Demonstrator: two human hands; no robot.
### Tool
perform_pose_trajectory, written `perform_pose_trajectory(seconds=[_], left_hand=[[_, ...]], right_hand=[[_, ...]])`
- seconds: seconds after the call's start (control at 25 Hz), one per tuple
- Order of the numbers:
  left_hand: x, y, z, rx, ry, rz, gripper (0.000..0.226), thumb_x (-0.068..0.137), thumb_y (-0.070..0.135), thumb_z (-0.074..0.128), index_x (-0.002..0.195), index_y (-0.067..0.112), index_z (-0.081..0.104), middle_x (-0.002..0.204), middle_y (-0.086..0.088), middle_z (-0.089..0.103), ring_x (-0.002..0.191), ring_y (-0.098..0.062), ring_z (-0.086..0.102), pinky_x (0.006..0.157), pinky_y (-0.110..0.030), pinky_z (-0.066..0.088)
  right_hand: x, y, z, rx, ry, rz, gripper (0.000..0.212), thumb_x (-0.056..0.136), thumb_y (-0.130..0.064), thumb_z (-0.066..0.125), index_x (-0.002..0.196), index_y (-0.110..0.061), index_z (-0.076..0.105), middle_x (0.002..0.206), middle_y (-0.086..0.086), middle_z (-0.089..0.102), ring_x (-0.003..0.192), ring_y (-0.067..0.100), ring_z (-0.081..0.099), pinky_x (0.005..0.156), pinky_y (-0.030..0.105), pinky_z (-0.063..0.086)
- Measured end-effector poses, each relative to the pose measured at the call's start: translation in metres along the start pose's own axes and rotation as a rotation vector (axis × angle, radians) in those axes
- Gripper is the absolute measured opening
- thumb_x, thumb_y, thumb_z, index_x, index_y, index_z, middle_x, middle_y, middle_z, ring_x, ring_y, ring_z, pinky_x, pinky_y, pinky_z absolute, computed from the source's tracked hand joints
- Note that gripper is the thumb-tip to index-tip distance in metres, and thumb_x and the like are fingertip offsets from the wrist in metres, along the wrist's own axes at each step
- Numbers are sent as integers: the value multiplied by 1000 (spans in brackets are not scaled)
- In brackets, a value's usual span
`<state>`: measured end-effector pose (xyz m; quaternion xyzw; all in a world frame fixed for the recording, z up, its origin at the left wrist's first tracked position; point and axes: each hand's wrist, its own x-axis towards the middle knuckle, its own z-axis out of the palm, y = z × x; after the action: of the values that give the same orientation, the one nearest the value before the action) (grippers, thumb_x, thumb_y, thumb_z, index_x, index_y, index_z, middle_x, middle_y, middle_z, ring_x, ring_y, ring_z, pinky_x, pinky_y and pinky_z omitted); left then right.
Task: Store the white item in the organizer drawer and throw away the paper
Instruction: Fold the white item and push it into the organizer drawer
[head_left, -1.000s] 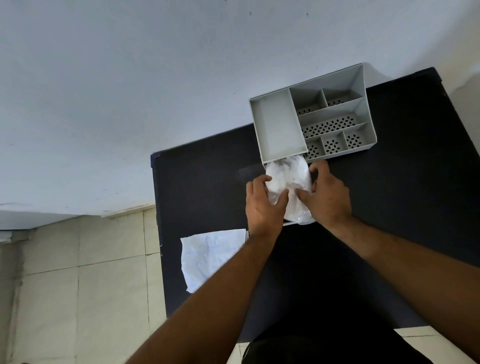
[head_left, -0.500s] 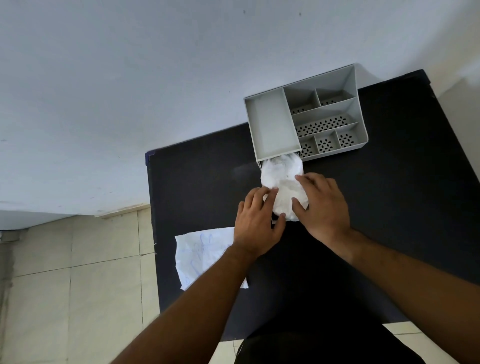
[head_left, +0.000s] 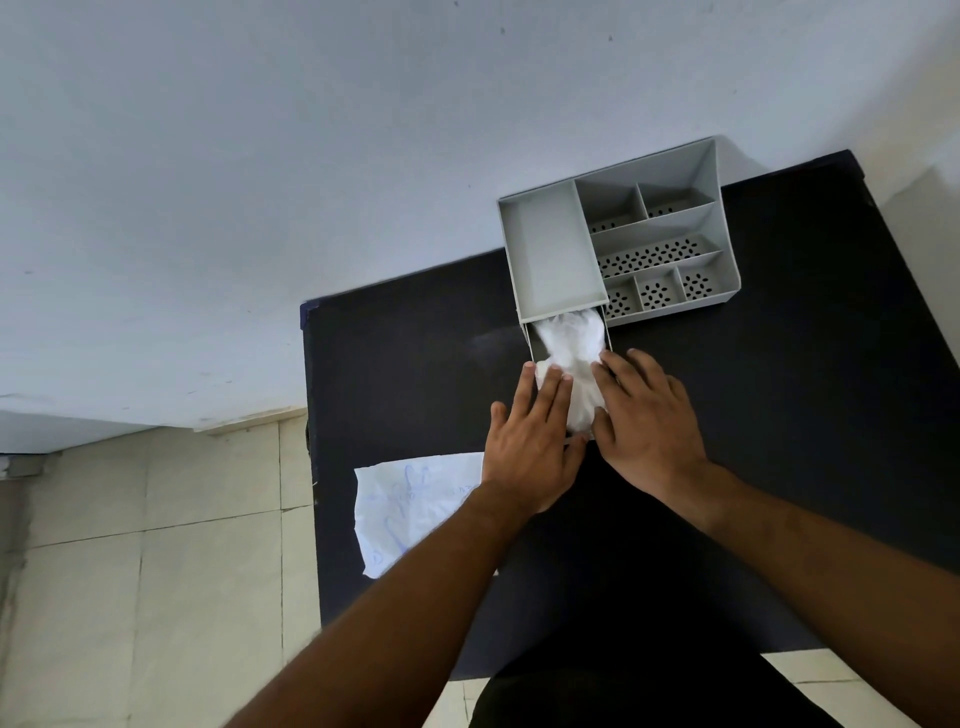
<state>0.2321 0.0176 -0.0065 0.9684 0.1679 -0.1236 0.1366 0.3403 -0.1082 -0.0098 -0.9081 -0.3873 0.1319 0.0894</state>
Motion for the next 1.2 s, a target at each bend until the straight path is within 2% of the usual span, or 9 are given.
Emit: perform_pose_trajectory(seconds=[0.12, 0.32, 0.52, 0.6, 0.68, 0.84, 0.96, 1.08, 1.2], left_hand=[[5, 3, -7, 27, -26, 6, 69, 102, 53, 34, 158, 13, 27, 167, -4, 23, 156, -28, 3, 111, -59, 31], [8, 7, -7, 8, -85, -35, 70, 103, 53, 30, 159, 13, 20, 169, -7, 14, 156, -26, -6, 116, -61, 21], [10, 8, -12, 19, 20, -46, 68, 97, 50, 43, 153, 12, 34, 164, -11, 28, 155, -31, 8, 109, -64, 32], [13, 4, -17, 26, 72, -54, 73, 94, 50, 47, 154, 13, 32, 165, -11, 23, 155, -32, 11, 108, -63, 34], [19, -3, -22, 83, 47, -9, 78, 94, 52, 44, 158, 14, 22, 169, -7, 12, 155, -30, 6, 110, -60, 33], [33, -14, -29, 193, -3, 122, 83, 94, 58, 36, 161, 16, 12, 170, -4, 7, 156, -29, 3, 110, -56, 32], [38, -20, -31, 261, 1, 171, 84, 91, 60, 37, 160, 17, 18, 169, -5, 11, 155, -30, 7, 106, -54, 34], [41, -25, -31, 325, -50, 170, 83, 93, 63, 34, 159, 14, 23, 168, -6, 16, 155, -30, 8, 108, -54, 34], [42, -27, -30, 321, -72, 117, 84, 96, 63, 30, 159, 10, 16, 168, -8, 17, 156, -27, 6, 109, -51, 31]], right_hand=[[6, -2, -4, 9, -32, -18, 60, 92, -28, 52, 149, -11, 40, 161, 9, 32, 150, 30, 22, 112, 49, 34], [17, -4, -7, 2, -101, -45, 66, 98, -28, 44, 156, -11, 21, 167, 9, 14, 154, 31, 3, 121, 51, 19], [21, -5, -7, 9, -133, -45, 70, 98, -32, 42, 158, -11, 11, 168, 9, 5, 154, 29, -5, 123, 49, 12], [23, -4, -9, -5, -151, -53, 76, 97, -38, 45, 158, -10, 9, 168, 9, 4, 154, 28, -5, 123, 49, 10], [26, -2, -10, -26, -164, -62, 79, 97, -40, 47, 158, -10, 7, 168, 9, 3, 154, 28, -7, 124, 48, 9], [27, 1, -10, -58, -145, -83, 77, 97, -39, 48, 158, -9, 13, 168, 10, 10, 154, 30, -1, 123, 50, 13], [25, 2, -10, -65, -101, -86, 74, 94, -33, 54, 156, -7, 23, 166, 14, 16, 154, 32, 8, 121, 53, 21], [28, 4, -12, -107, -104, -111, 74, 92, -31, 57, 154, -6, 27, 165, 14, 19, 153, 34, 10, 120, 54, 21], [35, 8, -17, -174, -112, -145, 76, 90, -32, 60, 153, -5, 29, 163, 15, 25, 153, 35, 14, 120, 55, 23]])
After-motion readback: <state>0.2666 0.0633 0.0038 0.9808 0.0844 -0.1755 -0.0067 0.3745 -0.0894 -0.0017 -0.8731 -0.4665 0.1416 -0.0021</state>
